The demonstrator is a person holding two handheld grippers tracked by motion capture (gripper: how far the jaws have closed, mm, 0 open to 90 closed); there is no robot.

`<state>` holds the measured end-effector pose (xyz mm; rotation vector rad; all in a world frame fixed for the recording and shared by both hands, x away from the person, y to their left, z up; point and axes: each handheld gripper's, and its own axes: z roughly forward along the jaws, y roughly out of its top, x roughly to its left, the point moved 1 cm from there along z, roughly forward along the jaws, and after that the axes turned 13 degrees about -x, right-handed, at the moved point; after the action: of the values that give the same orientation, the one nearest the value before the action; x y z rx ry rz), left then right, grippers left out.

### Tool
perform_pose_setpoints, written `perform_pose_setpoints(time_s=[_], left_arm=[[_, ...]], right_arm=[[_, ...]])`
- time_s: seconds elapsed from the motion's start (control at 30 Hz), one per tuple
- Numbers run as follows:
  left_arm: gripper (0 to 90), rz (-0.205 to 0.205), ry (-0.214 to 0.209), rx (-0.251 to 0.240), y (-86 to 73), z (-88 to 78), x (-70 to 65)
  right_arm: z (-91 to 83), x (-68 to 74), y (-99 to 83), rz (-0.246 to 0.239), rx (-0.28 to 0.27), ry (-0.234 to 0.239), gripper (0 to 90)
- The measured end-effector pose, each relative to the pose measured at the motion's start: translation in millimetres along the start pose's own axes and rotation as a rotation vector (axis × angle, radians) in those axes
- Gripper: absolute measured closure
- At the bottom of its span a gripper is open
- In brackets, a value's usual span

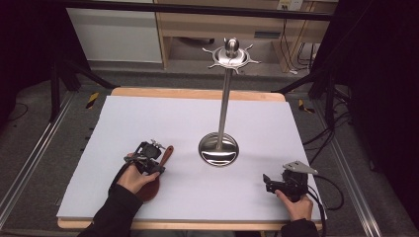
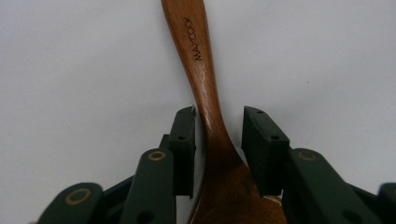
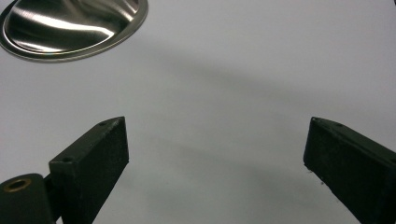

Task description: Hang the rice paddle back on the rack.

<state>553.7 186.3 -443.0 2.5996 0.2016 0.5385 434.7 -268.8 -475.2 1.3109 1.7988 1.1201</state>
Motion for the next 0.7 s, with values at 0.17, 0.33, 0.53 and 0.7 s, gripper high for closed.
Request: perform_pose_setpoints(time_s=[0.17,0.33,0.53,0.7], left_arm=[[68.7,0.001,-0.005,-0.004,-0.7,0.6,1.3],[73.9,-0.011,-0.028,-0.011,2.4,1.0,-3.2],[74.2,-0.058,-0.022,0.027,5.4,-0.3,-11.7],[69.3,-0.071,-0.022,0.016,7.9,-5.7,-10.4]], right_arm=[[-0.1,0.0,0.0,0.001,0.001,0.000,7.0],[0.4,-0.2,-0.2,-0.003,0.002,-0.002,7.0],[0.3,-0.4,-0.3,-0.008,0.000,0.003,7.0],[0.8,-0.3,-0.5,-0.010,0.004,0.002,7.0]])
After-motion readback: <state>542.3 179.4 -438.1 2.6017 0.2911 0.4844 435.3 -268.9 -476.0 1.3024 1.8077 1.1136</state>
